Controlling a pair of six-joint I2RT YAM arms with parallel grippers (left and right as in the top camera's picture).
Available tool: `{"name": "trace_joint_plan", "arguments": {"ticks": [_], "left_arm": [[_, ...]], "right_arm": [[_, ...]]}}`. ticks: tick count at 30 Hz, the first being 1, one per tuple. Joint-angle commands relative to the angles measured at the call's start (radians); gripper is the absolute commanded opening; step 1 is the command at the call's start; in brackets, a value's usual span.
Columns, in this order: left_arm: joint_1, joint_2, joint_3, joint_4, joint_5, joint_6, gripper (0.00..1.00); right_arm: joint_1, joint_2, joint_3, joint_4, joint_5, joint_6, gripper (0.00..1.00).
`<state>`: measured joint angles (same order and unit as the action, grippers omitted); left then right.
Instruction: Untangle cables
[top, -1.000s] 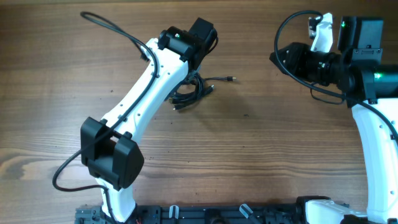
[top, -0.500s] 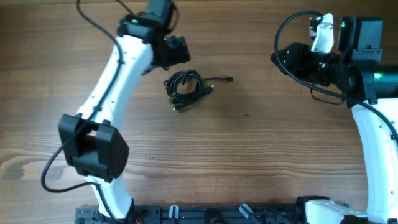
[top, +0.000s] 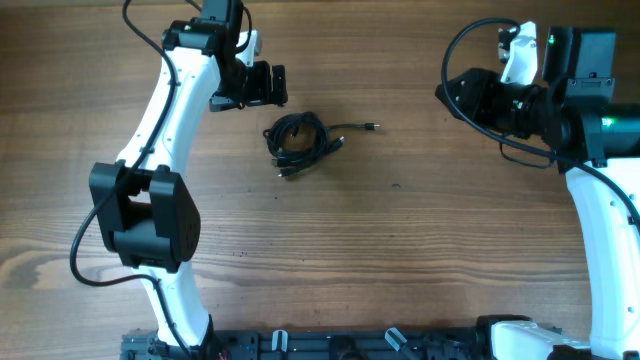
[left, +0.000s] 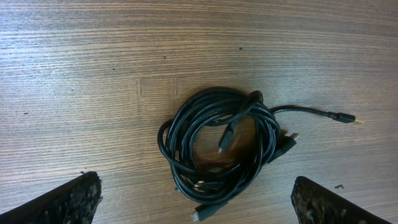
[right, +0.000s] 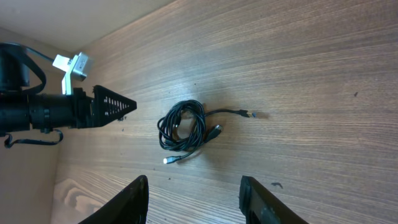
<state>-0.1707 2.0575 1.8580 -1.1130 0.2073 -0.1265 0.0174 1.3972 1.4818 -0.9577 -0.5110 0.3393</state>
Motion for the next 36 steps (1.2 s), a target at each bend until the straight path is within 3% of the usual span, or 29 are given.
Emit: {"name": "trace_joint_plan", "arguments": {"ticks": [1, 7, 10, 12, 16, 21, 25, 28, 31, 35, 36], "left_arm": [[-0.001, 0.029, -0.041, 0.023, -0.002, 0.048, 1.0], [-0.001, 0.082, -0.061, 0.041, -0.002, 0.076, 0.98], [0.005, 0.086, -0.061, 0.039, -0.003, 0.285, 0.97], [0.012, 0.092, -0.061, 0.064, -0.002, 0.31, 0.96], [0.015, 0.158, -0.061, 0.085, -0.043, 0.311, 0.82], [0.019, 0.243, -0.061, 0.055, 0.044, 0.449, 0.72], [0.019, 0.265, -0.061, 0.058, 0.066, 0.441, 0.68], [0.013, 0.288, -0.069, 0.06, 0.1, 0.379, 0.58], [0.0, 0.288, -0.078, 0.066, 0.11, 0.3, 0.38], [-0.036, 0.288, -0.128, 0.095, 0.085, 0.287, 0.37], [-0.04, 0.288, -0.143, 0.109, 0.077, 0.265, 0.31]], "right_arm": [[0.003, 0.008, 0.015, -0.002, 0.017, 0.003, 0.49], [0.003, 0.022, 0.015, -0.004, 0.017, 0.004, 0.5], [0.003, 0.042, 0.015, -0.009, 0.013, 0.005, 0.5], [0.003, 0.053, 0.015, -0.009, -0.006, 0.005, 0.5], [0.006, 0.073, 0.015, -0.008, -0.014, 0.034, 0.5], [0.045, 0.073, 0.015, -0.002, -0.012, 0.034, 0.5], [0.059, 0.073, 0.015, 0.008, -0.01, 0.036, 0.5], [0.059, 0.082, 0.015, 0.007, -0.01, 0.038, 0.51], [0.059, 0.09, 0.015, 0.011, -0.01, 0.038, 0.51], [0.059, 0.092, 0.015, 0.012, -0.01, 0.037, 0.51], [0.059, 0.092, 0.015, 0.012, -0.009, 0.037, 0.51]]}}
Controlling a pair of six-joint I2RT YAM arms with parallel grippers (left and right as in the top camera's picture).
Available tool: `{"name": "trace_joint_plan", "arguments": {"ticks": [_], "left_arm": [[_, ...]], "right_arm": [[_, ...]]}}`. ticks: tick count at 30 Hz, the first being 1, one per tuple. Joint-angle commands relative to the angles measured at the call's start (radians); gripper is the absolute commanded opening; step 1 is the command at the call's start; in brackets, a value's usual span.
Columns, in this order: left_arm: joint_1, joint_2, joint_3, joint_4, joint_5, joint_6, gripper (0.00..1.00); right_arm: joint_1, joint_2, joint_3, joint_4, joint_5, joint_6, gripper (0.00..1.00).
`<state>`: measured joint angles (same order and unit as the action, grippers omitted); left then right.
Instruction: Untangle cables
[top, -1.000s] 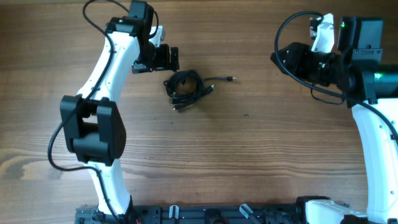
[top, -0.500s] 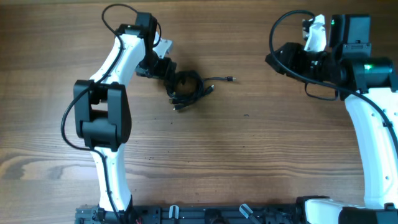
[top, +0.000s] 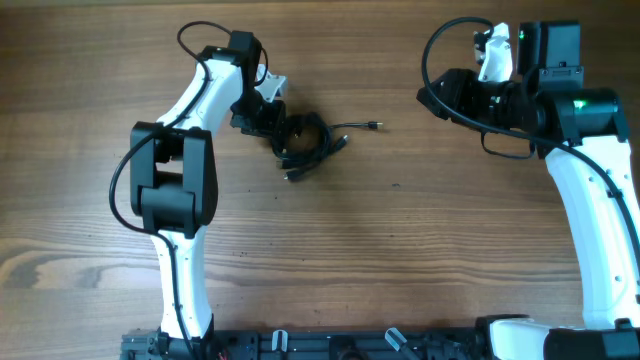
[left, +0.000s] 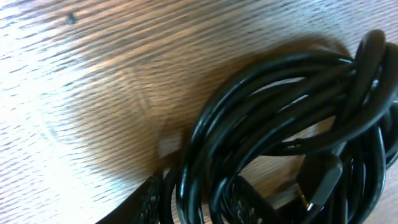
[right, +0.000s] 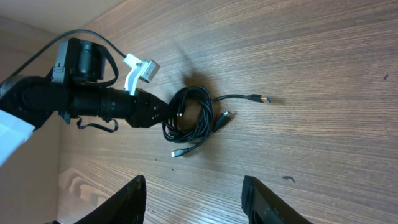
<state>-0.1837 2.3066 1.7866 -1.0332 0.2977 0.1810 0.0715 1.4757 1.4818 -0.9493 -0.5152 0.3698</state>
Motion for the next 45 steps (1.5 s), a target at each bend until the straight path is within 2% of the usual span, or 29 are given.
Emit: {"name": "trace_joint_plan", "arguments": {"ticks": [1, 3, 5, 7, 10, 15, 17, 24, 32, 35, 41, 44, 45], "left_arm": [[-0.029, 0.039, -0.081, 0.04, -0.018, -0.059, 0.08], [-0.027, 0.03, -0.078, 0.055, -0.018, -0.094, 0.04], [-0.027, -0.02, -0.061, 0.054, -0.016, -0.104, 0.04], [-0.027, -0.134, -0.043, 0.047, 0.006, -0.103, 0.04], [-0.029, -0.391, -0.042, 0.058, 0.122, -0.103, 0.04], [-0.039, -0.543, -0.042, 0.045, 0.207, -0.104, 0.04], [-0.046, -0.557, -0.043, 0.043, 0.256, -0.104, 0.04], [-0.099, -0.557, -0.045, 0.041, 0.256, -0.084, 0.04], [-0.131, -0.557, -0.045, 0.034, 0.265, -0.081, 0.04], [-0.131, -0.557, -0.045, 0.023, 0.407, -0.023, 0.04], [-0.13, -0.557, -0.045, -0.022, 0.534, 0.003, 0.04], [-0.13, -0.557, -0.045, -0.021, 0.617, 0.025, 0.04], [-0.128, -0.557, -0.045, -0.015, 0.63, 0.025, 0.04]], "right_arm": [[0.005, 0.013, 0.015, 0.005, -0.005, 0.007, 0.51], [0.005, 0.013, 0.015, 0.018, -0.007, 0.008, 0.52], [0.01, 0.013, 0.015, 0.039, -0.01, 0.035, 0.46], [0.045, 0.013, 0.015, 0.111, -0.049, 0.038, 0.46], [0.156, 0.013, 0.015, 0.256, -0.054, 0.053, 0.48], [0.227, 0.013, 0.015, 0.335, -0.024, 0.113, 0.49], [0.249, 0.013, 0.015, 0.377, -0.024, 0.173, 0.47], [0.325, 0.053, 0.015, 0.423, 0.033, 0.286, 0.45], [0.325, 0.134, 0.015, 0.421, 0.063, 0.298, 0.45], [0.325, 0.166, 0.015, 0.41, 0.108, 0.323, 0.44], [0.323, 0.191, 0.015, 0.41, 0.234, 0.349, 0.42], [0.324, 0.197, 0.015, 0.41, 0.235, 0.375, 0.41], [0.324, 0.208, 0.015, 0.401, 0.231, 0.393, 0.38]]}}
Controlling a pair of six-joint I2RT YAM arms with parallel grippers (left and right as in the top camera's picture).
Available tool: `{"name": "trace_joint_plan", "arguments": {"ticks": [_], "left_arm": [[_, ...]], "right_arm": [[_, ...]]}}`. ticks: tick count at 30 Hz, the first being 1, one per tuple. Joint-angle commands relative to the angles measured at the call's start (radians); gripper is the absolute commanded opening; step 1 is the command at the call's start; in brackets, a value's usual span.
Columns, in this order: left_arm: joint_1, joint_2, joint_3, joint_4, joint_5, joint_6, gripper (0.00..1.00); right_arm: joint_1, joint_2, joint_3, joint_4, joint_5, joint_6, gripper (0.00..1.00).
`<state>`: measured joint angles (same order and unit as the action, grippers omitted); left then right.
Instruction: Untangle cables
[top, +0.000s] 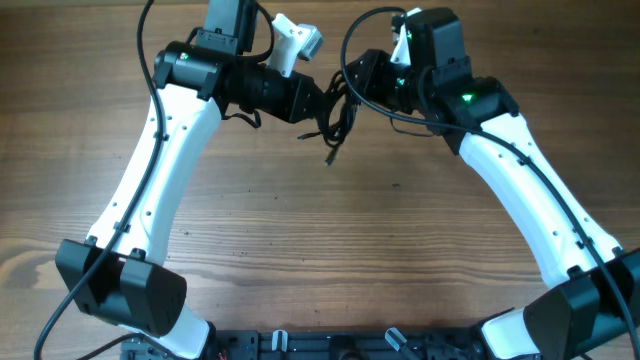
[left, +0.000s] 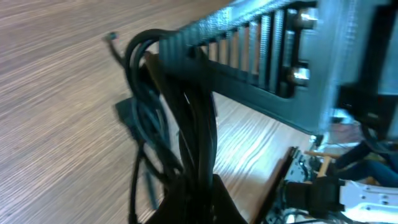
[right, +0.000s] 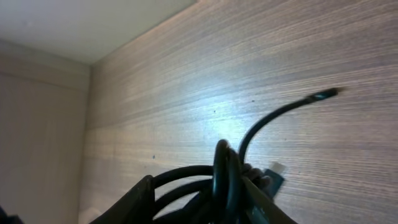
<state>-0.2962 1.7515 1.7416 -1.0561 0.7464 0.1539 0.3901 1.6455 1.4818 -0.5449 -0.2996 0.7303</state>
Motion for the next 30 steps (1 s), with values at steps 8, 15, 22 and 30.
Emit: {"name": "trace_joint_plan", "arguments": {"ticks": [8, 15, 22, 30], "left_arm": [[0.049, -0.002, 0.0, 0.009, 0.17, 0.048, 0.04], [0.071, -0.002, 0.0, 0.018, -0.061, -0.032, 0.04], [0.07, -0.002, 0.0, 0.08, -0.359, -0.313, 0.04], [0.07, -0.002, 0.0, 0.094, -0.475, -0.428, 0.04]], "right_arm": [[0.004, 0.053, 0.015, -0.022, -0.018, 0.056, 0.08], [0.003, 0.053, 0.015, -0.188, 0.041, -0.077, 0.04], [0.003, 0.052, 0.015, -0.322, -0.003, -0.232, 0.04], [0.003, -0.069, 0.016, -0.336, -0.124, -0.339, 0.04]]}}
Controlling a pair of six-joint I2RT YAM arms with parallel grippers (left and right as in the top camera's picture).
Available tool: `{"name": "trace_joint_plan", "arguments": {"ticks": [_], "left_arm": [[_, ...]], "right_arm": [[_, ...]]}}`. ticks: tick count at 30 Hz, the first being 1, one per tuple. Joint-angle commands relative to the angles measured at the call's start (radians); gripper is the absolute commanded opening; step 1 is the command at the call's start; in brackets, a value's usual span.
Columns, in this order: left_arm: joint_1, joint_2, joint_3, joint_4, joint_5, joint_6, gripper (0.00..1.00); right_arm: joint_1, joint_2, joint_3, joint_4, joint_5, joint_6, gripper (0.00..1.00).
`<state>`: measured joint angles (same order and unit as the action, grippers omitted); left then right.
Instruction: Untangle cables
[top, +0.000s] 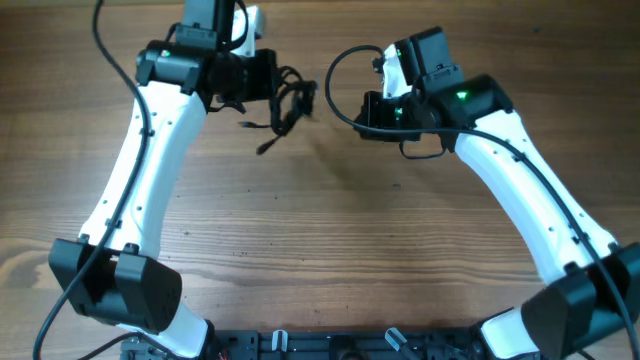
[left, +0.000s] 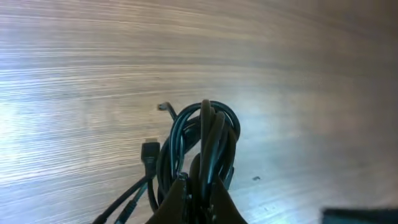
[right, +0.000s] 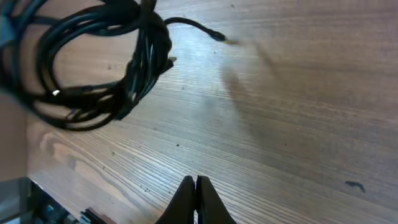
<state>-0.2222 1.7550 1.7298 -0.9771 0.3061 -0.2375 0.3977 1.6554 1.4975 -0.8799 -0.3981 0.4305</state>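
The tangled black cable bundle (top: 290, 98) hangs clear of the table, and my left gripper (top: 272, 88) is shut on its loops. In the left wrist view the coils (left: 202, 137) rise from my closed left gripper (left: 199, 186), with a plug (left: 149, 149) dangling at the left. My right gripper (top: 363, 112) sits a little right of the bundle, shut with nothing in it. The right wrist view shows the bundle (right: 102, 62) at upper left, one plug end (right: 217, 36) sticking out, and the right gripper (right: 196, 183) with its tips pressed together.
The wooden table (top: 400, 230) stretches below both arms. The right arm's own black wire loop (top: 335, 70) arcs beside the bundle. A black rail (top: 330, 345) runs along the front edge.
My right gripper, which had its jaws around the bundle, is now off it to the right and shut on nothing. My left gripper has moved left with the bundle.
The bundle first lay on the table with both grippers open and away from it. Then my left gripper was down at the coils. Then it held them in the air with my right gripper at them. Now only the left holds the bundle.
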Motion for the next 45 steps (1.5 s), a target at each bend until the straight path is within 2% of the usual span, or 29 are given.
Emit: {"name": "trace_joint_plan", "arguments": {"ticks": [1, 23, 28, 30, 32, 34, 39, 45], "left_arm": [[-0.004, -0.006, 0.011, 0.017, -0.035, -0.038, 0.04], [-0.008, -0.005, 0.011, -0.003, 0.003, -0.063, 0.04], [-0.016, -0.005, 0.011, 0.019, 0.097, -0.062, 0.04], [-0.016, -0.005, 0.011, 0.035, 0.175, -0.062, 0.04], [-0.016, -0.005, 0.011, 0.043, 0.223, -0.063, 0.04], [-0.016, -0.005, 0.011, 0.043, 0.265, -0.063, 0.04], [-0.018, -0.005, 0.011, 0.043, 0.307, -0.063, 0.04], [-0.018, -0.005, 0.011, 0.043, 0.307, -0.063, 0.04]], "right_arm": [[-0.004, -0.092, 0.0, 0.0, -0.03, -0.04, 0.04], [-0.004, -0.114, 0.0, 0.067, -0.018, -0.01, 0.04], [-0.004, -0.114, 0.0, 0.101, -0.02, -0.012, 0.05], [-0.004, -0.114, 0.0, 0.133, -0.032, -0.01, 0.13], [-0.004, -0.109, 0.0, 0.154, -0.045, -0.01, 0.26], [-0.004, -0.095, 0.0, 0.157, -0.049, -0.01, 0.33], [-0.004, -0.071, 0.0, 0.166, -0.049, -0.008, 0.38], [-0.004, -0.071, 0.0, 0.168, -0.049, -0.008, 0.53]]}}
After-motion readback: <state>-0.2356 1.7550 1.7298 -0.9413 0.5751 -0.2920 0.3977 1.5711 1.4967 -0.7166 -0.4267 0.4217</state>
